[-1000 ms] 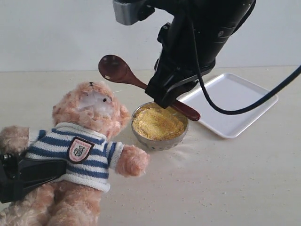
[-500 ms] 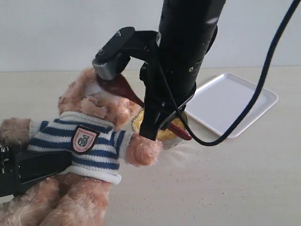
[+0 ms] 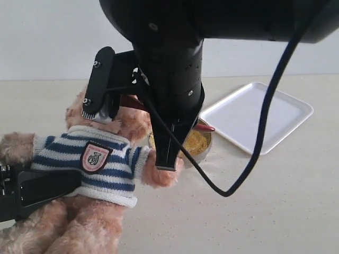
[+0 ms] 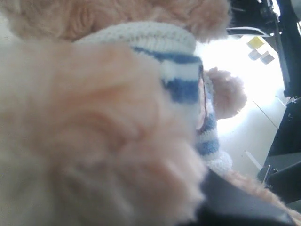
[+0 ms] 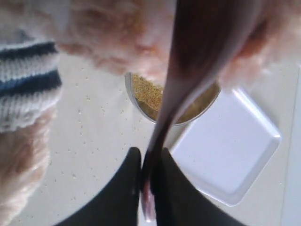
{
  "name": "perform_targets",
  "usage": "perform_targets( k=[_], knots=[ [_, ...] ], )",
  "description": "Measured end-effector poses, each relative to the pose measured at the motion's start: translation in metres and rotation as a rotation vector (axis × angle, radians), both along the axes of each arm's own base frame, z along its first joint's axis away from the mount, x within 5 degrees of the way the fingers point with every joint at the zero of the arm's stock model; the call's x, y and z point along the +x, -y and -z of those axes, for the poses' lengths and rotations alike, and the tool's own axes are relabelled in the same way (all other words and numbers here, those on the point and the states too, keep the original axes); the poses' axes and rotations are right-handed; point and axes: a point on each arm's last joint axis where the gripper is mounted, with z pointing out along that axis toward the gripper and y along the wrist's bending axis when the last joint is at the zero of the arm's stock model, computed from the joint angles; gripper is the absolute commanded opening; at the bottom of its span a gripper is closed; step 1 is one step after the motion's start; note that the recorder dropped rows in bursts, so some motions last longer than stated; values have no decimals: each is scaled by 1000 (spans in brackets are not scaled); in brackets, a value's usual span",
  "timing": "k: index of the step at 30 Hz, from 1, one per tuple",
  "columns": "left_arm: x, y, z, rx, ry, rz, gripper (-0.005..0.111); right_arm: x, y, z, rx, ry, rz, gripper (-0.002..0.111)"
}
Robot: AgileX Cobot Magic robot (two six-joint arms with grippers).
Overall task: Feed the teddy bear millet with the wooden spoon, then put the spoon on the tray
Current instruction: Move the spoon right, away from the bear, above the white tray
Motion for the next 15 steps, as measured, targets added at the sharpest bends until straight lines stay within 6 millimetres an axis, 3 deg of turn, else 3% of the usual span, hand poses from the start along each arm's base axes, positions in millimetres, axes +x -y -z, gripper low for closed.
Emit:
perform_targets(
  k=[6,11,15],
  knots=[
    [0,0,1,12,-1,3,5,0,15,-25,170,-28,70,0],
    [0,-1,2,23,-3,-4,5,6,54,-65,391,-55,175,0],
    [0,-1,2,23,-3,-4,5,19,86,-82,540,-107,276,0]
  ],
)
